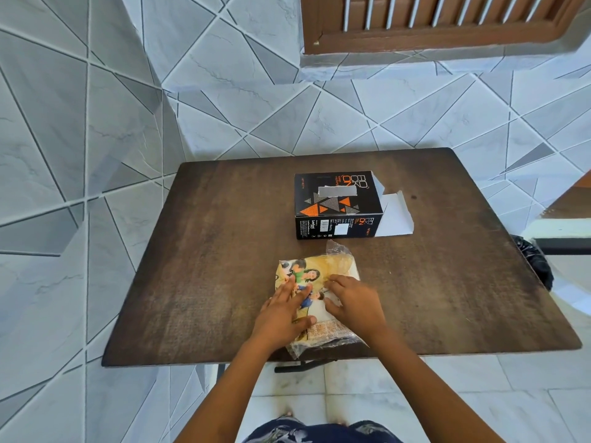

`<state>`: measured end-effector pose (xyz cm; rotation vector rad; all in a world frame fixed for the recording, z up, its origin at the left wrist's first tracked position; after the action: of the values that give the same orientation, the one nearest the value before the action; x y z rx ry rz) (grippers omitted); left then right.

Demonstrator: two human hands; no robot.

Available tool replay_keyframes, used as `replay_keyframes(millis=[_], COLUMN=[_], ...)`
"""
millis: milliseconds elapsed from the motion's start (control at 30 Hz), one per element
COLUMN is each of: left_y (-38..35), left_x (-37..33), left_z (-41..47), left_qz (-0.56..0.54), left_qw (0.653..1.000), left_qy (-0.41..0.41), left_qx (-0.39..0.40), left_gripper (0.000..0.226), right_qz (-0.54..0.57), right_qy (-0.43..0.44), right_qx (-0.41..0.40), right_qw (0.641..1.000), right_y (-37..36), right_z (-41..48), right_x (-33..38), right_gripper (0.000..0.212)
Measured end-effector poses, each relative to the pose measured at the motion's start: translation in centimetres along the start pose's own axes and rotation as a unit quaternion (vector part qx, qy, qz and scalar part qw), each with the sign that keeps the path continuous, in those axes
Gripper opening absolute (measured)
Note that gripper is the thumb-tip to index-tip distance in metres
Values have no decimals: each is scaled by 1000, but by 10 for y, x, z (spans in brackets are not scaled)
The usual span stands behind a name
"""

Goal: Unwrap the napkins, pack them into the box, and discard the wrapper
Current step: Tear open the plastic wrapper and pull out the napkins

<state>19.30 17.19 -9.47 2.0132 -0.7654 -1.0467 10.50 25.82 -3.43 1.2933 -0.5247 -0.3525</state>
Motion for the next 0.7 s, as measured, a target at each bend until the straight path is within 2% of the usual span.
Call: replay_keyframes(millis=[200, 333, 433, 500, 567, 633, 700], left_y=[-1, -1, 0, 0, -1, -1, -1], left_x=[1, 0, 0, 0, 1, 2, 2], left_z=[1, 1, 0, -1, -1, 0, 1], left_qz=[2, -1, -4, -6, -6, -4, -2], left_qw=[1000, 1000, 1000, 1000, 1000, 1000, 1000], left_qy=[5, 3, 0, -1, 0, 0, 0], left_qx=[4, 4, 1, -1, 1, 3, 7], left_gripper=[68, 68, 68, 68, 68, 68, 68], right_qz=[-12, 97, 189, 301, 377, 398, 393], right_qy=[15, -64, -157, -276, -400, -473, -523], right_qx=[4, 10, -19, -58, -109, -164, -196], right_qw=[1000, 993, 969, 911, 828, 769, 731], right_y=[-5, -8, -9, -13, -14, -4, 1], right_z=[6, 10, 9, -1, -20, -37, -54], right_x=[11, -3, -23, -54, -92, -124, -150], right_gripper=[7, 23, 20, 16, 16, 17, 17])
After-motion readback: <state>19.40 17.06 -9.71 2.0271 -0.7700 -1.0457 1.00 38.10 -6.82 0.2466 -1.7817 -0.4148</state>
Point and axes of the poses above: each hand's wrist, its own z-axis towards the middle knuckle, its own y-axis out of the back of the hand, x = y × z, the point moved 10 cm from there along z, towards the middle knuckle, and after that the axes turned 3 degrees about -z, right-handed, at the moved point
